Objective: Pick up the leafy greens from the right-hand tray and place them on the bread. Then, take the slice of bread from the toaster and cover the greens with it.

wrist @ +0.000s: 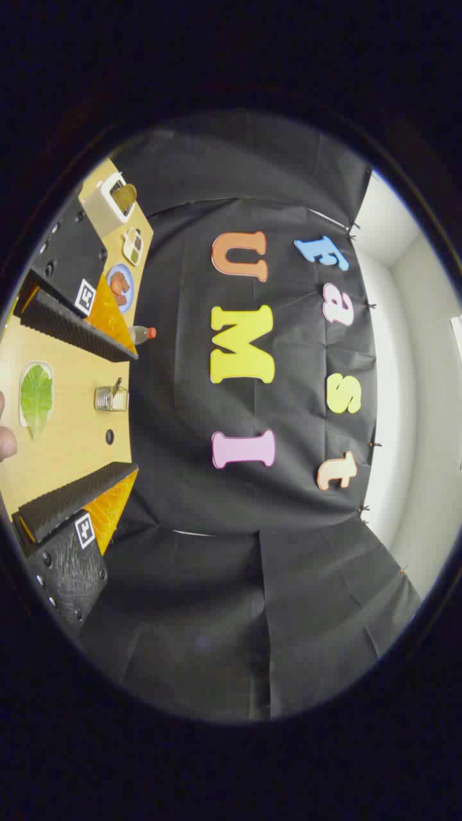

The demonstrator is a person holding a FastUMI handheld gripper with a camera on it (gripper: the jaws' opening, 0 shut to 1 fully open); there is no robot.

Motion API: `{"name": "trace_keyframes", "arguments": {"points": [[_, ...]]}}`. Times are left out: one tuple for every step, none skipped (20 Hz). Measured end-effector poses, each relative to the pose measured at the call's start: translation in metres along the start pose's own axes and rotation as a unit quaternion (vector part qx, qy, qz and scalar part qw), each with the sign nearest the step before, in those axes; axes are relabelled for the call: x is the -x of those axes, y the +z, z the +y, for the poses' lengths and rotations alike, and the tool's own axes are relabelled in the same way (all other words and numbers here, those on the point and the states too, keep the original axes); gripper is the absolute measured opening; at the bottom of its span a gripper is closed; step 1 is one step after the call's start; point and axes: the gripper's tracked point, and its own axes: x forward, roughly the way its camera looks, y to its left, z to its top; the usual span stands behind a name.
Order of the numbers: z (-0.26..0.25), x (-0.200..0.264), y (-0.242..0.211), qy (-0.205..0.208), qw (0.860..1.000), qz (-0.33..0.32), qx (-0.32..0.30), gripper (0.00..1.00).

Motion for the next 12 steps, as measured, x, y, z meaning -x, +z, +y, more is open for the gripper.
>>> {"name": "trace_keyframes", "arguments": {"points": [[-0.002,0.000,0.000,0.003,1.000,0.002,0.000,0.95],[-0.002,-0.001,-0.002,0.006,1.000,0.003,0.000,0.95],[-0.003,-0.001,-0.003,0.008,1.000,0.004,0.002,0.95],[-0.005,-0.002,-0.005,0.009,1.000,0.005,0.004,0.95],[-0.007,-0.002,-0.005,0.010,1.000,0.005,0.004,0.95],[-0.009,-0.001,-0.006,0.012,1.000,0.005,0.003,0.95],[-0.010,-0.001,-0.007,0.013,1.000,0.006,0.002,0.95],[-0.012,-0.001,-0.008,0.014,1.000,0.006,0.001,0.95],[-0.015,-0.001,-0.008,0.015,1.000,0.004,0.000,0.95],[-0.017,-0.001,-0.009,0.015,1.000,0.004,0.000,0.95],[-0.019,-0.001,-0.010,0.015,1.000,0.004,-0.001,0.95],[-0.021,-0.001,-0.010,0.016,1.000,0.002,-0.002,0.95]]}}
